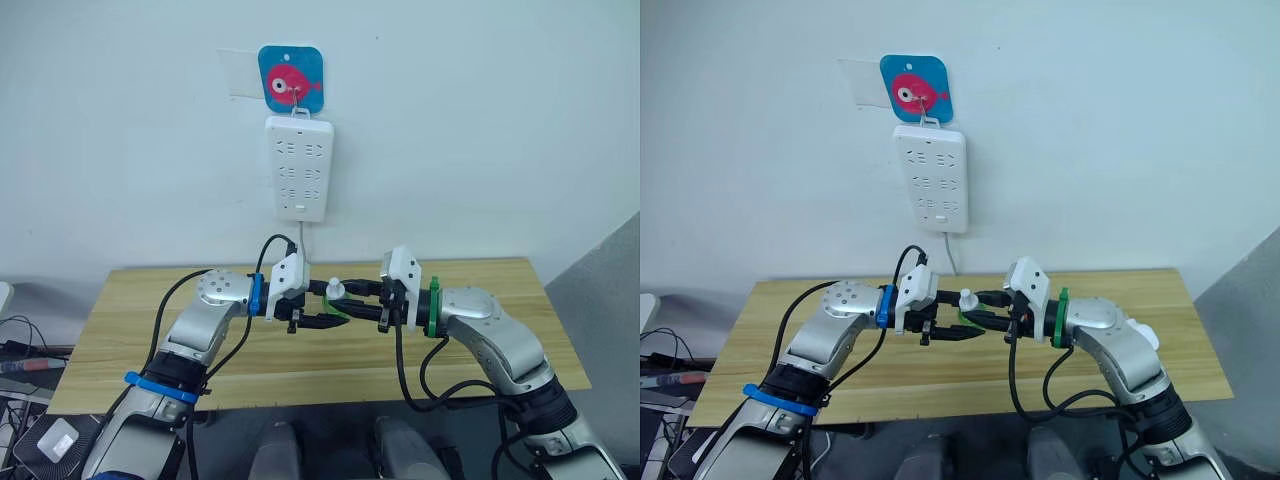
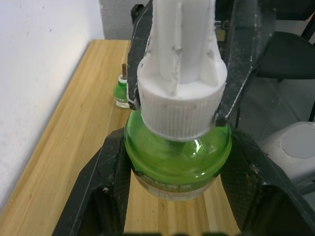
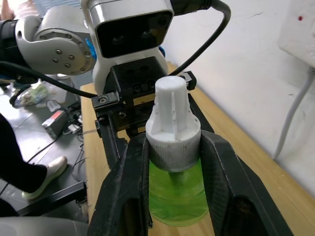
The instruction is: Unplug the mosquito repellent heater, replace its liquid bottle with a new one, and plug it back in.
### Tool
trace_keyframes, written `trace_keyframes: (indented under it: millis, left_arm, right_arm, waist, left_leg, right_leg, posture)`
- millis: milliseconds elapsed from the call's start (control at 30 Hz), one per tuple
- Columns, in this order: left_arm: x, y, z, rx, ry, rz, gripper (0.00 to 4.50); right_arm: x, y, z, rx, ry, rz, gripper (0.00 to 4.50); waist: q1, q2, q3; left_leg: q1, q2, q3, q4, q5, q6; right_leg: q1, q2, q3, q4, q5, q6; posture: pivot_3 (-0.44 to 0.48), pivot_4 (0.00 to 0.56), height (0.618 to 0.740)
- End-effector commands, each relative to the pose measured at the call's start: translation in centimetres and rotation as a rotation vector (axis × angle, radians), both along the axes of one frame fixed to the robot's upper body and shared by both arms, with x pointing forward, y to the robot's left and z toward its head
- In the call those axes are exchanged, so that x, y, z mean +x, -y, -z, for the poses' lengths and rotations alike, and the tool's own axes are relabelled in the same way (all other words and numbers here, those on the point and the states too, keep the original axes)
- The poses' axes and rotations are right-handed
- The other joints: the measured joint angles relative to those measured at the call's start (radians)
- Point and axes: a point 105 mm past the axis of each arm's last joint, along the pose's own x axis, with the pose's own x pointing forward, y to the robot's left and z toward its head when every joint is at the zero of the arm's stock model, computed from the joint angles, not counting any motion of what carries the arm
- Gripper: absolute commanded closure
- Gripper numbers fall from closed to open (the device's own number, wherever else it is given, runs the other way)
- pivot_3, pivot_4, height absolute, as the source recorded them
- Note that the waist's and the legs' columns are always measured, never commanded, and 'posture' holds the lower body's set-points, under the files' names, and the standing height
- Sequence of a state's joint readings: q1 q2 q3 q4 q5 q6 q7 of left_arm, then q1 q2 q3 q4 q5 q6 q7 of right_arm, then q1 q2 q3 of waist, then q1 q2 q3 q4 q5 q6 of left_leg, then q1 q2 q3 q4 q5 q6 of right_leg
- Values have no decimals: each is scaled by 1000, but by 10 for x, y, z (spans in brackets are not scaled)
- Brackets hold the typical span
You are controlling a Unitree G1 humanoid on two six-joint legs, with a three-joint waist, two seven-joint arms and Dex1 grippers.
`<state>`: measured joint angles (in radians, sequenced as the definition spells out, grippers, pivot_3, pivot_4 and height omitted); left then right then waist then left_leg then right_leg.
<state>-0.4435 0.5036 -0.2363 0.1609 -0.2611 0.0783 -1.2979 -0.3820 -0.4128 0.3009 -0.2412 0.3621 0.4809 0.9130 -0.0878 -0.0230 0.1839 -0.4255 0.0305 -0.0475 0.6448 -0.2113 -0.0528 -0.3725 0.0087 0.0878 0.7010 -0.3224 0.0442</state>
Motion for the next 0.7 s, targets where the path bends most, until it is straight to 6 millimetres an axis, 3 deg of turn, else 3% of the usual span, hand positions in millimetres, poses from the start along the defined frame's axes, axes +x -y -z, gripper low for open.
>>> trace_keyframes:
  millis: [33,200,400,700]
  left_arm:
    - [-9,4,-4,8,67,54,2291]
    - [-17,11,-7,-11,62,79,2291]
    - [-28,12,-4,-2,51,99,2291]
    - [-18,6,-6,-22,53,12,2291]
  right_arm:
    - [-16,-7,-13,-30,84,-259,3431]
    - [-20,-7,-7,-98,64,-536,3431]
    - [-3,-13,-7,-104,44,-600,3431]
    - [-3,18,-9,-136,22,-538,273]
  waist:
    - [0,0,0]
    - [1,0,0]
    - [3,0,0]
    - [31,0,0]
  left_leg:
    - [0,0,0,0,0,0]
    - [0,0,0,0,0,0]
    - [1,1,-2,0,0,0]
    - [1,0,-3,1,0,0]
  right_leg:
    - [0,0,0,0,0,0]
    - [1,0,-2,0,0,0]
    - [1,0,-2,0,0,0]
    - [1,-2,-3,1,0,0]
  posture:
    - [-56,122,740]
    - [-28,124,740]
    - [1,123,740]
    - [-17,120,740]
